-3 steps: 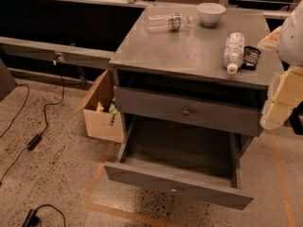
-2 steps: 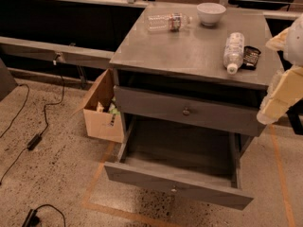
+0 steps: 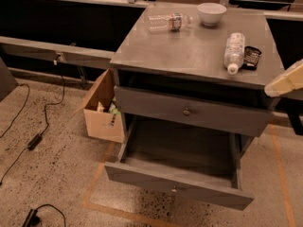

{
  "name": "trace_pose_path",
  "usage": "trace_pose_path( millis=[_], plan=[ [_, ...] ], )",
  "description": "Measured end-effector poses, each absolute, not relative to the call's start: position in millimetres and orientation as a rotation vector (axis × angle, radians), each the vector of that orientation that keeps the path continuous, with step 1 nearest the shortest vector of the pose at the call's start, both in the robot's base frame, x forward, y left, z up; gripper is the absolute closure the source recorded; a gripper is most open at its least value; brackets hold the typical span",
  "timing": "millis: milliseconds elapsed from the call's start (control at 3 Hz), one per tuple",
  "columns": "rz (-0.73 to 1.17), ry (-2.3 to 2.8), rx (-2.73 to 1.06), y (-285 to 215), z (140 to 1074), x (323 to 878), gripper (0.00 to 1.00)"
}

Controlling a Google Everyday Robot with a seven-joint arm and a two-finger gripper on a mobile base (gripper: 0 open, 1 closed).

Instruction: Place blue plastic bottle into middle drawer

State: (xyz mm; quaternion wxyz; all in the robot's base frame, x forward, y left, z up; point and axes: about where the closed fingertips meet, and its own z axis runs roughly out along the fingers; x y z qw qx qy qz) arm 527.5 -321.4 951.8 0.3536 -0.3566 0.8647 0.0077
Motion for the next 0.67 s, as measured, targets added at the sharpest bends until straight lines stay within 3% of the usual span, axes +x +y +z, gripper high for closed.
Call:
trace_pose_path(
  millis=[667],
  plan=[
    [0.224,2.221,-0.375,-384.4,960.7,626.4,0.0]
  ],
)
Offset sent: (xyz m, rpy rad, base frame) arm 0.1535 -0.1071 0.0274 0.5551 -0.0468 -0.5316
